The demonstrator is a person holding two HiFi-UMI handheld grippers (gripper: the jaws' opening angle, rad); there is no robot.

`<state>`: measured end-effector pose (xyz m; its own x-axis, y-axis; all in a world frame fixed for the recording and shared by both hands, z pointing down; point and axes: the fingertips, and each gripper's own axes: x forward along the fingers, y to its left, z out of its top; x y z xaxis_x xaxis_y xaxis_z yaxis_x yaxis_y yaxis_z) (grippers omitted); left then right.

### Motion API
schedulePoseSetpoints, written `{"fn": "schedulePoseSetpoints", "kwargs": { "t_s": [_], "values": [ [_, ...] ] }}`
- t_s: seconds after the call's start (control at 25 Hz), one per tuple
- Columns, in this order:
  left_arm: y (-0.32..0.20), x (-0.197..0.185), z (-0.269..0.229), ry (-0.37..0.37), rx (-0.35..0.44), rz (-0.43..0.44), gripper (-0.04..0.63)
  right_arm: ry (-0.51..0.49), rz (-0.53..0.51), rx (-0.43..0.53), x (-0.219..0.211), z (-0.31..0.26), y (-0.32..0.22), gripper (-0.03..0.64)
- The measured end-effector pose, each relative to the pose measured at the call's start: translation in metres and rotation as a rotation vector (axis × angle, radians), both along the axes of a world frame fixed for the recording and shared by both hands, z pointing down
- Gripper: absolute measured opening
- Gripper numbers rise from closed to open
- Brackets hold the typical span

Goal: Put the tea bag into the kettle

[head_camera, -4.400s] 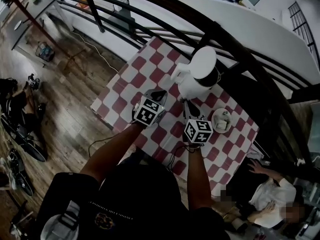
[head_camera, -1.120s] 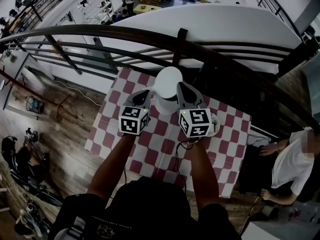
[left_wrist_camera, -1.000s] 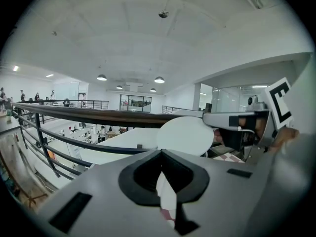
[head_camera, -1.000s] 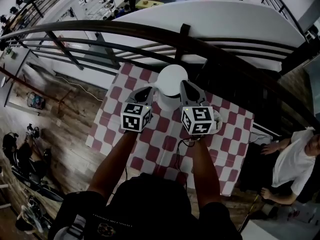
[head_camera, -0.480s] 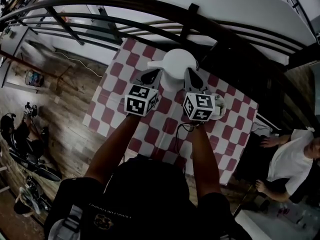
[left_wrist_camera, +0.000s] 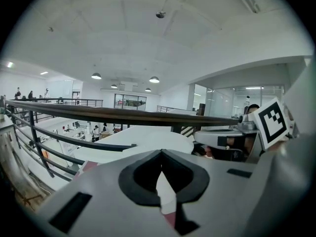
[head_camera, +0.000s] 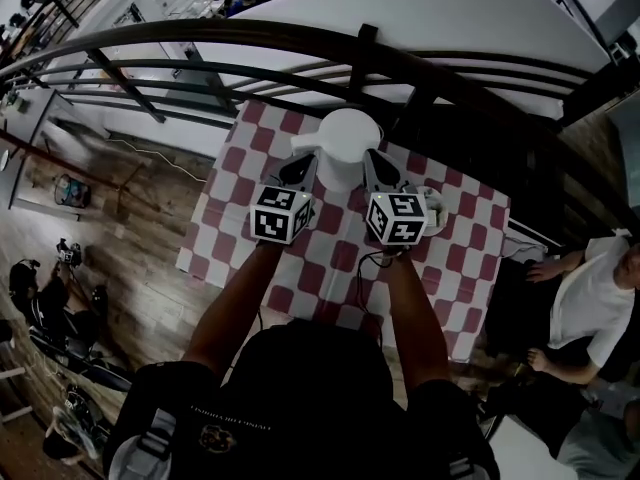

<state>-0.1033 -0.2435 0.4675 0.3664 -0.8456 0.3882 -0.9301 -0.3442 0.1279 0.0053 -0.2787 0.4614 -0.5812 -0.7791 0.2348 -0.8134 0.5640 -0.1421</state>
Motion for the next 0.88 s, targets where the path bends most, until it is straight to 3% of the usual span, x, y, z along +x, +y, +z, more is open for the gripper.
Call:
{"fn": "schedulePoseSetpoints", "kwargs": {
  "t_s": [0.44, 0.88],
  "values": [
    [0.056, 0.017, -0.001, 0.0, -0.005, 0.066, 0.003, -0.006, -0.009, 0.047, 0.018, -0.023, 0.062, 0.015],
    [0.124, 0.008, -0.018, 0.008, 0.01, 0.14, 0.003, 0.019, 0.043, 0.019, 0.031, -0.024, 0.144, 0.015]
  ]
}}
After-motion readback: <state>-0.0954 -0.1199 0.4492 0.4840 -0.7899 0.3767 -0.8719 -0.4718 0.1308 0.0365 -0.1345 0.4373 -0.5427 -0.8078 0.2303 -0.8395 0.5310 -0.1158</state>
